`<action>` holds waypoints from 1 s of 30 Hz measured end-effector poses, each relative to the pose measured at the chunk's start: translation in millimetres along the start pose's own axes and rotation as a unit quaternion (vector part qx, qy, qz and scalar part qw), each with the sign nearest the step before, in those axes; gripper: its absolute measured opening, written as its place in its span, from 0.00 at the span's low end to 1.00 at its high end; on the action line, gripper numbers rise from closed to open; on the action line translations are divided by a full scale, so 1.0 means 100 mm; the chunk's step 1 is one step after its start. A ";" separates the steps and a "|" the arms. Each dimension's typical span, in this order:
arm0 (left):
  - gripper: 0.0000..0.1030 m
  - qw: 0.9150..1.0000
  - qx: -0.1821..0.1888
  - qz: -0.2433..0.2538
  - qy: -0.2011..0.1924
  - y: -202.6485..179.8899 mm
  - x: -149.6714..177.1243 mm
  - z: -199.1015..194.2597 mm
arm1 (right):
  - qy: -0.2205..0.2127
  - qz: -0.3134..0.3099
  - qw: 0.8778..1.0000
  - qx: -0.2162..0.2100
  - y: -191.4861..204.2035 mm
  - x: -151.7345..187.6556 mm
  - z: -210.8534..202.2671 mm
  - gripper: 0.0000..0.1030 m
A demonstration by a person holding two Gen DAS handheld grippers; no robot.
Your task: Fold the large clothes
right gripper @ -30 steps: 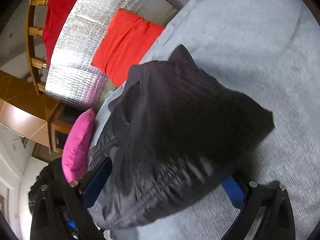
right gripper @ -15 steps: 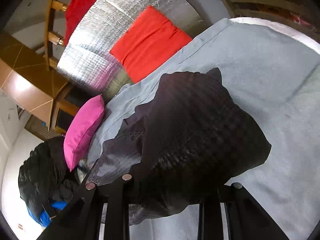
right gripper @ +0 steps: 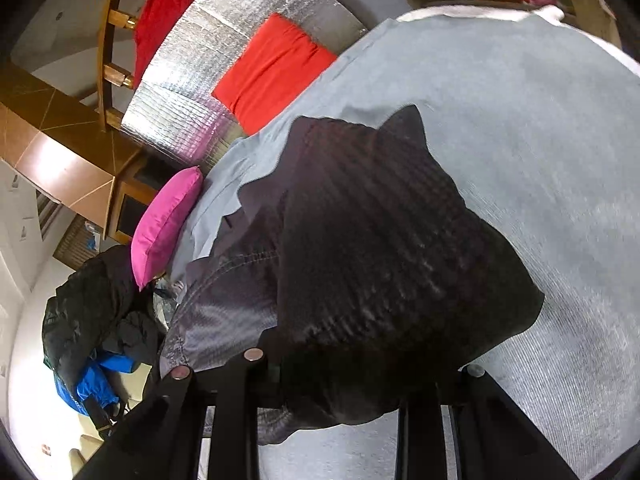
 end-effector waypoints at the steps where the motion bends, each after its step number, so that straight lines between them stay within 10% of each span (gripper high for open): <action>1: 0.21 1.000 -0.002 0.002 0.004 0.01 0.01 0.03 | -0.001 0.002 1.000 -0.001 -0.03 0.02 0.01 0.29; 4: 0.50 1.000 -0.015 -0.017 0.012 0.17 0.02 0.08 | 0.002 0.008 1.000 -0.008 -0.11 0.06 0.03 0.43; 6: 0.73 0.999 -0.023 -0.044 0.023 0.34 0.02 0.07 | 0.011 0.026 1.000 -0.002 -0.19 0.09 0.05 0.72; 12: 0.76 0.996 0.022 -0.062 0.058 0.62 -0.09 -0.21 | 0.014 0.031 0.999 0.005 -0.49 0.12 -0.35 0.75; 19: 0.76 1.000 -0.018 0.004 -0.012 0.56 -0.70 -0.32 | -0.017 -0.081 0.993 0.085 -0.56 -0.58 -0.78 0.75; 25: 0.76 0.983 0.040 0.167 0.059 -0.49 -0.94 0.38 | 0.081 -0.257 0.962 0.048 0.17 -0.94 0.09 0.75; 30: 0.76 0.963 0.009 0.239 0.123 -0.97 -0.98 1.19 | 0.147 -0.319 0.935 0.057 0.38 -1.17 0.91 0.75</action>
Point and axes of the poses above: each gripper's, at about its wrist camera, not at the fingertips, and z roughly the way its jaws point, y to its left, x to its underside, the point moved 10 cm from there along z, roughly the way its jaws point, and after that the axes turned 11 degrees about -z, right-handed, at the moved point
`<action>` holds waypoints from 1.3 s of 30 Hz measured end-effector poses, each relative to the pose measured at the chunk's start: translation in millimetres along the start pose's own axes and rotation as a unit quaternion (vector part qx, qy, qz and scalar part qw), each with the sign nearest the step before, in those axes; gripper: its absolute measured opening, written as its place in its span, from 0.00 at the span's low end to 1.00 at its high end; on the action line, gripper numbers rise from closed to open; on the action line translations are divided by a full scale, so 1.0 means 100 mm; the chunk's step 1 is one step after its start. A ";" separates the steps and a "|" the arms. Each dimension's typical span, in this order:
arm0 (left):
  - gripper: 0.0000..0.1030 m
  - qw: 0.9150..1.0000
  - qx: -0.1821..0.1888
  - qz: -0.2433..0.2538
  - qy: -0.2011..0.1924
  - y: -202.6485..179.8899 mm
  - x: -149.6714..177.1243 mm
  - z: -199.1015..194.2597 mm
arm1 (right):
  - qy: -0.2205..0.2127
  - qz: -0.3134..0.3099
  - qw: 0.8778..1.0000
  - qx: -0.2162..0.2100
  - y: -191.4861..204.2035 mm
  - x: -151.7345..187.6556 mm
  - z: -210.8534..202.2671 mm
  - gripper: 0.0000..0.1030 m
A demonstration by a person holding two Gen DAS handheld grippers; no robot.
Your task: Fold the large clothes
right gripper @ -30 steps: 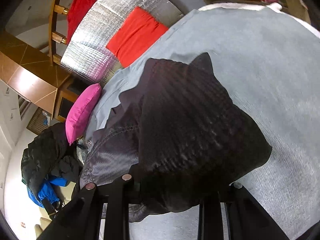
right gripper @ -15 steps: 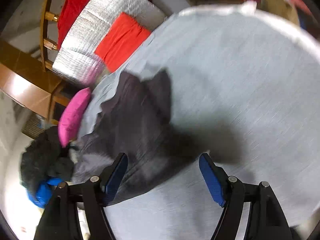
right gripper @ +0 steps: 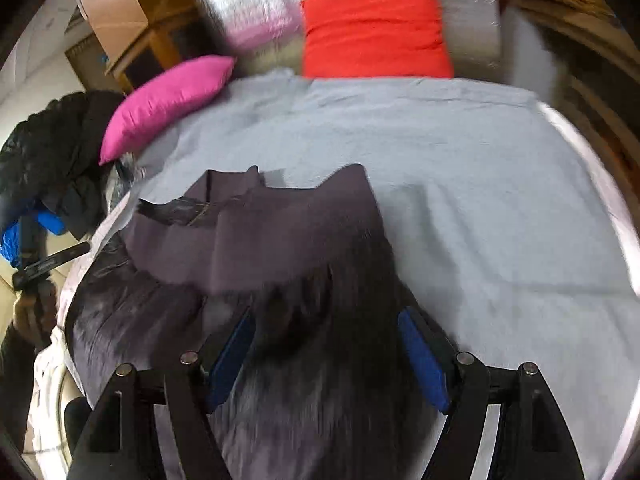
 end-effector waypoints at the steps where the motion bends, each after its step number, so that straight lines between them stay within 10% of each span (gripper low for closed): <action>1: 0.76 1.000 -0.005 0.006 0.004 -0.03 -0.01 0.07 | 0.004 -0.004 1.000 0.008 -0.04 -0.09 0.09 0.75; 9: 0.64 0.997 -0.001 0.062 0.043 -0.29 -0.06 0.48 | 0.045 -0.024 0.999 -0.013 -0.12 -0.42 0.69 0.72; 10: 0.32 0.997 -0.012 0.065 0.039 -0.27 -0.08 0.48 | 0.050 -0.019 0.998 -0.020 -0.12 -0.44 0.75 0.50; 12: 0.20 0.998 -0.009 0.054 0.029 -0.22 -0.12 0.42 | 0.060 -0.020 0.998 -0.009 -0.15 -0.46 0.78 0.11; 18: 0.18 0.999 0.009 -0.026 0.027 0.05 -0.23 0.53 | -0.019 0.027 0.999 0.005 -0.44 -0.62 0.25 0.07; 34: 0.20 0.999 -0.023 -0.037 0.016 0.12 -0.23 0.75 | 0.016 0.126 0.991 0.051 -0.92 -0.14 0.79 0.07; 39: 0.42 0.997 -0.076 -0.018 -0.009 0.09 -0.28 0.70 | 0.033 0.121 0.989 0.076 -0.83 -0.14 0.84 0.08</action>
Point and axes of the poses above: each gripper's, at about its wrist camera, not at the fingertips, and z roughly the way its jaws point, y to its left, x to its underside, the point moved 10 cm from there along z, roughly the way its jaws point, and after that the axes turned 11 degrees about -z, right-handed, at the moved point
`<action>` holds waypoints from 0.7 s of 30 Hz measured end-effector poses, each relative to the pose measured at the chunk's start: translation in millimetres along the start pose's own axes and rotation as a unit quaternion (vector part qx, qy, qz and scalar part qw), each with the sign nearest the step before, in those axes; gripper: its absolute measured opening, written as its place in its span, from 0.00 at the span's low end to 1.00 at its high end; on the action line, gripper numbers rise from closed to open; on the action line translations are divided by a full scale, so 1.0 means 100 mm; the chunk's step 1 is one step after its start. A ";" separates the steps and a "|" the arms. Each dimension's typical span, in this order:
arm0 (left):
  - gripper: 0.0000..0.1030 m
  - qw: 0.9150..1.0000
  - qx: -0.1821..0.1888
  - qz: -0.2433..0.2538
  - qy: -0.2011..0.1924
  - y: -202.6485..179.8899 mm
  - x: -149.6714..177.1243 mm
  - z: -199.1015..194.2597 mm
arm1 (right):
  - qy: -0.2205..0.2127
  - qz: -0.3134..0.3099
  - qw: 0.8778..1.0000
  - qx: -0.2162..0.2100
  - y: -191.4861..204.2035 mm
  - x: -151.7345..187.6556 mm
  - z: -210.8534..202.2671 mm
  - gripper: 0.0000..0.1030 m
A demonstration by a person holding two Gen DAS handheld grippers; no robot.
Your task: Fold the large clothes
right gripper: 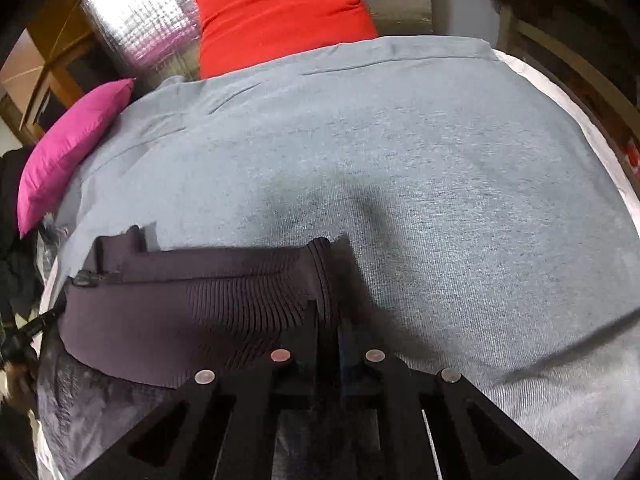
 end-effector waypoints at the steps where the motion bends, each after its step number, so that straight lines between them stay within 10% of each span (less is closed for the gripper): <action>1: 0.44 1.000 -0.004 0.001 -0.007 -0.01 -0.01 -0.05 | 0.010 0.002 1.000 0.003 0.00 0.03 0.01 0.09; 3: 0.55 1.000 -0.008 -0.003 -0.019 0.00 -0.05 -0.17 | 0.016 0.009 1.000 0.004 0.00 0.03 -0.01 0.19; 5: 0.63 0.999 -0.020 -0.009 -0.037 0.04 -0.10 -0.37 | 0.008 0.013 1.000 -0.002 0.06 -0.02 -0.05 0.49; 6: 0.66 0.998 -0.025 -0.007 -0.049 0.06 -0.14 -0.47 | 0.003 0.012 1.000 0.000 0.09 -0.04 -0.13 0.80; 7: 0.66 0.997 -0.029 -0.004 -0.066 0.07 -0.18 -0.60 | -0.004 0.006 1.000 -0.002 0.12 -0.06 -0.21 0.85; 13: 0.67 0.991 -0.018 -0.008 -0.133 0.11 -0.15 -1.36 | -0.068 -0.022 0.997 0.013 0.33 -0.09 -0.93 0.85; 21: 0.75 0.988 0.067 0.027 -0.139 -0.73 0.90 -1.64 | -0.091 -0.039 0.983 -0.157 1.57 0.61 -1.34 0.85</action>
Point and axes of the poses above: each gripper's, at about its wrist camera, not at the fingertips, and z roughly the way its jaws point, y to its left, x to its underside, the point moved 10 cm from there along z, roughly the way its jaws point, and after that the axes turned 11 degrees about -z, right-handed, at the moved point
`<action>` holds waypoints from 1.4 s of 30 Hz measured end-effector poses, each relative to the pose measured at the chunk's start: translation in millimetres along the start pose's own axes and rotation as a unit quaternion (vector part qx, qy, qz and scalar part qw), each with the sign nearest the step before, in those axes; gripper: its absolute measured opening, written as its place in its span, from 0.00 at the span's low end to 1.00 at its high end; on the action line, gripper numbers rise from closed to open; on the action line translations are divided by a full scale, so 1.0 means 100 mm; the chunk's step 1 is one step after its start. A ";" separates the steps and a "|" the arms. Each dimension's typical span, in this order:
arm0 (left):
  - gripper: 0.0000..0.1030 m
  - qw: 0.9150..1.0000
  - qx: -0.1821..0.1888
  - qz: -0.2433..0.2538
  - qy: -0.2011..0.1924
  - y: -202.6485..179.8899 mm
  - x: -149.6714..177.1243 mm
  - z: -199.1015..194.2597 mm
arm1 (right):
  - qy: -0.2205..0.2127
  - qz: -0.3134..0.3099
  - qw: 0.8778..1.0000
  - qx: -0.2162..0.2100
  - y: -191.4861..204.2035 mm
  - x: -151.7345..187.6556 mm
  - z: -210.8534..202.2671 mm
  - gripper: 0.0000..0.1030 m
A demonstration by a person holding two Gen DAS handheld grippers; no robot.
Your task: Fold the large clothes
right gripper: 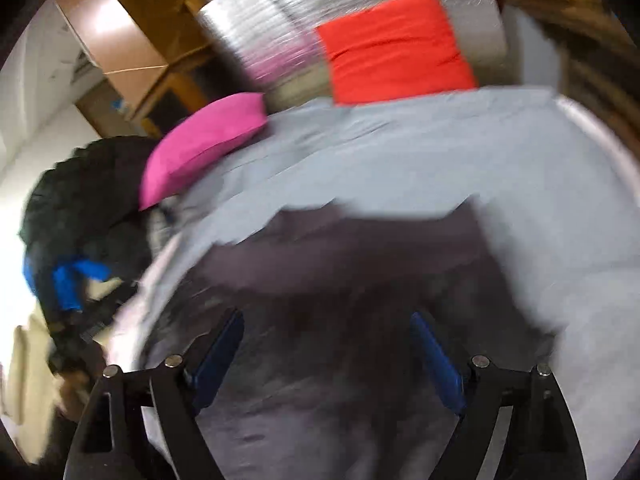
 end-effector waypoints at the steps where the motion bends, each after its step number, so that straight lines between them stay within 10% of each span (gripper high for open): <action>1: 0.75 1.000 -0.001 0.010 0.001 -0.12 0.16 0.06 | 0.002 0.010 1.000 -0.017 0.07 0.11 0.07 0.85; 7: 0.77 0.997 -0.054 0.029 0.049 -0.06 0.69 0.69 | -0.012 0.111 0.994 -0.014 -0.44 0.59 0.42 0.82; 17: 0.77 0.996 -0.060 -0.007 0.069 0.00 0.54 0.68 | -0.034 0.146 0.988 0.035 -0.60 0.58 0.26 0.76; 26: 0.78 0.996 -0.015 -0.025 -0.082 -0.25 0.61 -0.26 | -0.146 -0.018 0.982 0.118 0.41 0.69 -0.48 0.81; 35: 0.80 0.995 -0.087 0.018 -0.046 -0.18 1.17 0.27 | -0.090 -0.096 0.960 0.246 0.29 1.38 0.05 0.82; 42: 0.82 0.995 -0.089 0.029 -0.035 -0.18 1.19 0.37 | -0.063 -0.092 0.958 0.264 0.13 1.47 0.17 0.83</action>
Point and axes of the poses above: each gripper's, at about its wrist camera, not at the fingertips, and z roughly the way its jaws point, y to its left, x to its underside, the point moved 10 cm from there along z, roughly the way its jaws point, and after that the axes turned 11 degrees about -z, right-handed, at the moved point
